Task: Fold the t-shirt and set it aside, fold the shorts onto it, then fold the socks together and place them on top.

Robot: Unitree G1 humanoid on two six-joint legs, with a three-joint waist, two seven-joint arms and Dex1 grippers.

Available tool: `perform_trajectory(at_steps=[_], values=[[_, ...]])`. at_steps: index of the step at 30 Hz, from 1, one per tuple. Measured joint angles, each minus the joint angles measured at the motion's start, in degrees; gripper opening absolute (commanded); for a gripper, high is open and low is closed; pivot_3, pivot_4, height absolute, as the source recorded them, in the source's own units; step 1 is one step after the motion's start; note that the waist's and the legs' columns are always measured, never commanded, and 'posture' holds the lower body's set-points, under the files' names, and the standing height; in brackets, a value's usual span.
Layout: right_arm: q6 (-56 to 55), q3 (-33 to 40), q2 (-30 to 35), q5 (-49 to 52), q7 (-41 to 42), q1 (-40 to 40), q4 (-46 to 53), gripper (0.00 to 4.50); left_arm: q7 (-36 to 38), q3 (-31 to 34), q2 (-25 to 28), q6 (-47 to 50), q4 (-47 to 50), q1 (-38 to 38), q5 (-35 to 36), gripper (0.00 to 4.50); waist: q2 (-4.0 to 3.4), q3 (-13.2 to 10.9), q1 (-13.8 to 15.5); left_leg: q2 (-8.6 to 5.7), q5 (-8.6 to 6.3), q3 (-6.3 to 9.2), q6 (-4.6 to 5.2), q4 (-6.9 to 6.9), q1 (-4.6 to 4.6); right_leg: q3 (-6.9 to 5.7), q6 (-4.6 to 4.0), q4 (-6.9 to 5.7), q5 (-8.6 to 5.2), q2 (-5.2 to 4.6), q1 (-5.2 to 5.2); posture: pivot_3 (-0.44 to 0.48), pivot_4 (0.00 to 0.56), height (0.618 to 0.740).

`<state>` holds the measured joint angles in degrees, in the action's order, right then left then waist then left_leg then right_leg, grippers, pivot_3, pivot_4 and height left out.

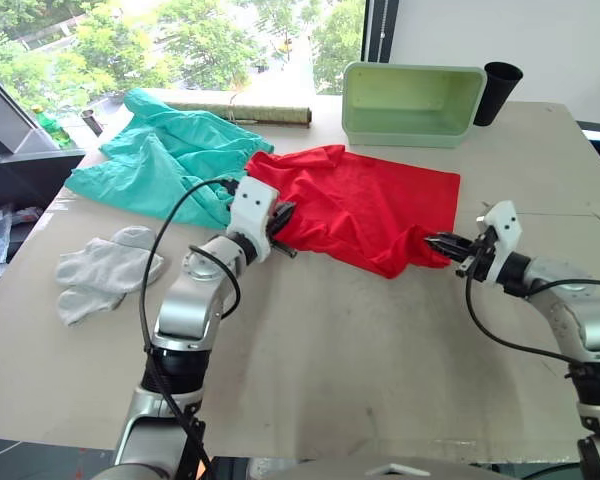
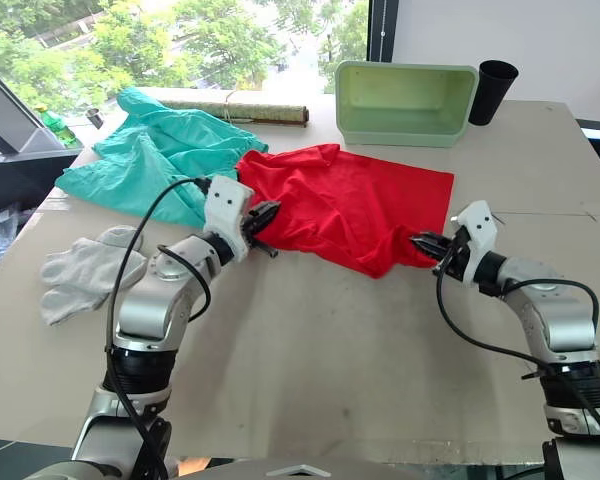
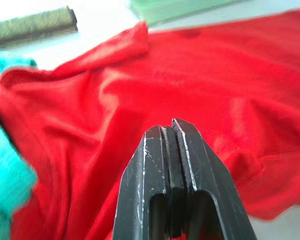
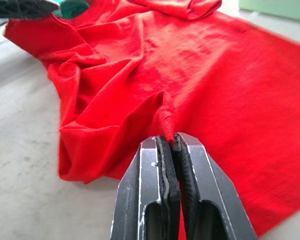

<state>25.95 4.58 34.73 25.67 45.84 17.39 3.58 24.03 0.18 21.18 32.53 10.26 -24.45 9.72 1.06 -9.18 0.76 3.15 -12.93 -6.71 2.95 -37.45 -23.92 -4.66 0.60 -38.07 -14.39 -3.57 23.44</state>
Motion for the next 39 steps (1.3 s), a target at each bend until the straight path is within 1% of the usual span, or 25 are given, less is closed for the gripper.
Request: perform_trajectory(at_steps=[3,4,6,7,9,12,13,15,16,17,18,21,23,26,29,31,32,35,36,37,38,39], values=[[-0.86,1.03,1.25,-0.17,0.68,2.64,-1.95,0.08,1.73,1.28,-0.05,-0.76,-1.55,-2.56,1.84,0.00,0.01,0.00,0.00,0.00,0.00,-0.01,0.00,0.00,0.00,0.01,0.01,0.00,0.01,0.00,0.00,0.000,0.150,0.740],[-2.71,0.75,2.14,-0.98,1.68,4.74,-4.56,0.08,3.30,1.77,0.01,-1.16,-4.08,-5.11,3.03,0.00,0.00,-0.06,0.00,-0.01,0.01,-0.02,0.00,-0.07,0.01,0.01,0.01,-0.05,0.01,0.01,0.00,0.000,0.150,0.740],[-9.26,0.81,5.42,-4.94,3.20,13.82,-13.14,0.08,6.77,3.16,1.07,-3.23,-11.84,-15.77,5.17,0.00,-0.01,-0.61,0.04,-0.03,0.06,-0.02,0.02,-0.33,-0.20,-0.17,0.17,-0.15,0.15,0.11,0.18,0.000,0.150,0.740],[-11.69,0.94,6.48,-6.16,3.37,16.53,-15.14,0.08,7.44,3.92,1.26,-4.16,-13.57,-18.90,5.50,0.00,-0.01,-0.61,-0.02,-0.02,0.06,-0.03,0.02,-0.36,-0.21,-0.18,0.19,-0.14,0.15,0.13,0.17,0.000,0.150,0.740],[-19.85,0.79,8.51,-10.10,3.95,25.54,-23.83,0.08,9.20,5.45,2.06,-8.11,-22.39,-29.21,6.24,0.00,0.04,-0.72,-0.10,-0.02,0.06,-0.04,0.02,-0.45,-0.30,-0.17,0.26,-0.09,0.21,0.17,0.22,0.000,0.150,0.740],[-32.15,-0.18,10.30,-15.93,3.92,39.53,-37.70,0.08,11.58,7.20,3.40,-16.68,-38.83,-46.47,6.26,0.00,0.08,-0.77,-0.29,0.04,0.03,-0.05,0.05,-0.63,-0.70,-0.17,0.26,0.01,0.22,0.26,0.48,0.000,0.150,0.740],[-33.66,-0.37,10.47,-16.82,3.78,41.58,-39.79,0.08,11.79,7.57,3.60,-17.79,-41.48,-49.18,6.17,0.00,0.08,-0.78,-0.29,0.04,0.03,-0.06,0.05,-0.63,-0.71,-0.17,0.26,0.01,0.22,0.26,0.49,0.000,0.150,0.740],[-43.48,-2.08,11.04,-21.67,2.02,52.51,-51.41,0.08,13.57,9.53,5.37,-25.75,-56.56,-63.56,6.06,0.00,0.09,-1.03,-0.49,0.00,0.00,-0.31,0.08,-0.48,-1.15,-0.08,0.31,0.08,0.26,0.18,1.05,0.000,0.150,0.740],[-47.01,-2.36,11.21,-23.37,0.53,56.51,-54.99,0.08,14.10,10.60,6.03,-28.52,-60.91,-68.63,6.13,0.00,0.09,-1.03,-0.56,-0.07,-0.01,-0.42,0.08,-0.39,-1.20,-0.07,0.35,0.08,0.24,0.02,1.23,0.000,0.150,0.740],[-49.13,-2.56,11.28,-24.45,-0.62,59.18,-57.37,0.08,14.44,11.15,6.48,-30.13,-63.58,-71.68,6.18,0.00,0.09,-1.03,-0.61,-0.11,-0.01,-0.50,0.08,-0.33,-1.23,-0.07,0.36,0.09,0.23,-0.02,1.33,0.000,0.150,0.740],[-52.40,-2.68,11.75,-26.16,-2.75,63.53,-61.04,0.08,14.93,12.17,7.24,-32.58,-67.74,-76.56,6.28,0.00,0.09,-1.08,-0.76,-0.18,0.00,-0.74,0.08,-0.08,-1.30,-0.05,0.38,0.15,0.22,-0.11,1.50,0.000,0.150,0.740],[-59.03,-2.61,13.21,-29.04,-7.50,72.17,-66.80,0.08,17.03,14.24,9.35,-37.24,-74.20,-84.51,6.34,0.00,0.06,-1.09,-1.01,-0.42,-0.01,-0.90,0.06,0.30,-1.36,-0.13,0.52,0.15,0.12,-0.26,1.71,0.000,0.150,0.740],[-61.61,-2.45,13.88,-29.80,-9.04,74.57,-68.88,0.08,18.39,15.21,10.36,-39.03,-76.55,-85.77,6.31,0.00,0.06,-1.09,-1.15,-0.45,-0.02,-0.94,0.06,0.32,-1.36,-0.24,0.56,0.14,0.10,-0.27,1.69,0.000,0.150,0.740],[-63.25,-2.46,14.23,-30.24,-8.90,74.38,-71.82,0.08,20.60,15.37,10.94,-39.56,-79.42,-85.51,6.15,0.00,-0.03,-1.24,-1.38,-0.47,-0.01,-0.93,0.08,0.00,-1.70,-0.28,0.56,0.06,0.10,-0.26,1.78,0.000,0.150,0.740],[-63.72,-2.10,14.56,-29.74,-6.35,72.93,-72.64,0.08,23.73,15.30,11.25,-39.18,-79.35,-84.86,6.18,0.00,-0.12,-1.37,-1.60,-0.47,-0.05,-0.96,0.19,-0.48,-1.82,-0.17,0.69,-0.17,0.20,-0.29,1.81,0.000,0.150,0.740],[-63.31,-0.29,14.71,-27.09,-2.28,71.21,-71.99,0.08,26.63,15.07,11.47,-37.69,-76.91,-83.09,6.32,0.00,-0.12,-1.37,-1.61,-0.42,-0.10,-0.93,0.26,-0.72,-1.77,-0.16,0.70,-0.40,0.20,-0.29,1.73,0.000,0.150,0.740],[-62.46,0.91,14.72,-25.22,0.46,69.86,-71.24,0.08,28.34,14.98,11.75,-35.91,-74.84,-81.48,6.62,0.00,-0.12,-1.37,-1.61,-0.41,-0.10,-0.92,0.27,-0.83,-1.76,-0.16,0.70,-0.52,0.20,-0.29,1.72,0.000,0.150,0.740],[-56.27,3.81,14.67,-18.17,9.95,61.63,-64.05,0.08,34.60,14.42,13.42,-25.21,-61.86,-71.53,10.49,0.00,-0.16,-1.36,-1.68,-0.11,-0.10,-0.75,0.26,-1.06,-1.57,-0.04,0.69,-0.90,0.20,-0.26,1.60,0.000,0.150,0.740],[-52.59,4.53,14.56,-15.73,12.77,57.73,-60.42,0.08,36.25,14.24,14.27,-19.76,-56.54,-67.28,12.46,0.00,-0.16,-1.37,-1.71,-0.06,-0.08,-0.67,0.27,-1.10,-1.60,-0.01,0.65,-0.92,0.23,-0.19,1.60,0.000,0.150,0.740],[-47.67,5.31,14.46,-12.58,15.21,52.54,-54.48,0.08,37.61,13.86,15.42,-12.78,-49.03,-62.11,15.29,0.00,-0.16,-1.37,-1.71,0.00,-0.08,-0.60,0.27,-1.21,-1.62,0.00,0.63,-0.99,0.24,-0.16,1.62,0.000,0.150,0.740],[-45.59,5.47,14.45,-11.30,16.14,50.32,-52.34,0.08,38.25,13.85,15.93,-9.96,-46.50,-60.08,16.40,0.00,-0.20,-1.40,-1.71,0.03,-0.08,-0.56,0.27,-1.30,-1.67,0.01,0.63,-1.06,0.24,-0.14,1.63,0.000,0.150,0.740],[-41.00,5.90,14.41,-8.76,17.12,46.07,-46.86,0.08,38.65,13.40,17.11,-4.69,-40.86,-56.69,18.66,0.00,-0.21,-1.41,-1.72,0.06,-0.08,-0.52,0.27,-1.40,-1.73,0.04,0.61,-1.12,0.25,-0.12,1.69,0.000,0.150,0.740]])
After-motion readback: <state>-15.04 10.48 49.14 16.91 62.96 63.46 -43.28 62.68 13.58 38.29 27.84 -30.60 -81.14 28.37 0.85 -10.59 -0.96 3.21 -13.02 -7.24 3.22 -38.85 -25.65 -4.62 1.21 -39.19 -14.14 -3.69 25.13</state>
